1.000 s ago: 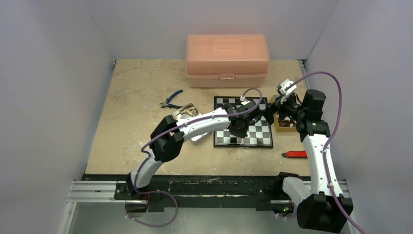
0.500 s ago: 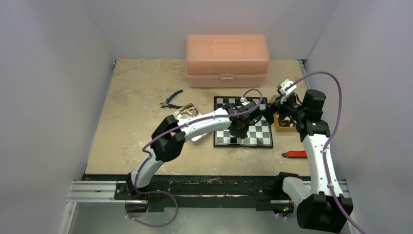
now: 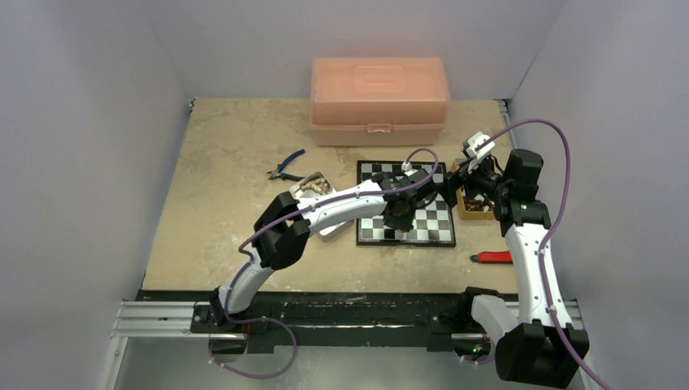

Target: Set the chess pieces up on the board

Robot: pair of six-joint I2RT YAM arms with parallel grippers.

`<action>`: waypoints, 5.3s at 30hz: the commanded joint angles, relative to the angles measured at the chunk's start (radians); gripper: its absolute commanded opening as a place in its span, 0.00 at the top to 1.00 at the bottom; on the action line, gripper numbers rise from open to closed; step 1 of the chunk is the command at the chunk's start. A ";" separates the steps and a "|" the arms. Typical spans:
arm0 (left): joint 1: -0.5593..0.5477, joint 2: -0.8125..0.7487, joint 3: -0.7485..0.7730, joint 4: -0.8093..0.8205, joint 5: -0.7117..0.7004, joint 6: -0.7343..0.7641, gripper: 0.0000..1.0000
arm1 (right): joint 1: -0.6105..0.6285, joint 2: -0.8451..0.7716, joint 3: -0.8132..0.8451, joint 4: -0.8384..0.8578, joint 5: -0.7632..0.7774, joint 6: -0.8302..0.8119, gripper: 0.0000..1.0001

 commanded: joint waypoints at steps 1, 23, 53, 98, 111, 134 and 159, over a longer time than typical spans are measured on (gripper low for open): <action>-0.004 0.011 0.052 -0.010 0.010 0.019 0.75 | -0.007 -0.010 0.046 0.031 0.011 0.012 0.01; 0.016 -0.116 -0.057 0.091 0.043 0.071 0.44 | -0.006 -0.013 0.045 0.030 0.013 0.007 0.01; 0.336 -0.884 -0.841 0.399 0.141 0.458 0.29 | -0.007 -0.039 0.054 -0.066 -0.194 -0.103 0.01; 0.612 -1.545 -1.035 0.223 -0.167 0.681 0.18 | 0.865 0.999 0.835 -0.289 0.030 -0.615 0.32; 0.612 -1.552 -1.036 0.226 -0.141 0.689 0.18 | 0.885 1.087 0.815 -0.253 0.134 -0.618 0.45; 0.613 -1.549 -1.036 0.224 -0.131 0.691 0.18 | 0.900 1.135 0.802 -0.256 0.139 -0.610 0.57; 0.614 -1.552 -1.036 0.224 -0.127 0.692 0.18 | 0.902 1.142 0.832 -0.301 0.110 -0.613 0.94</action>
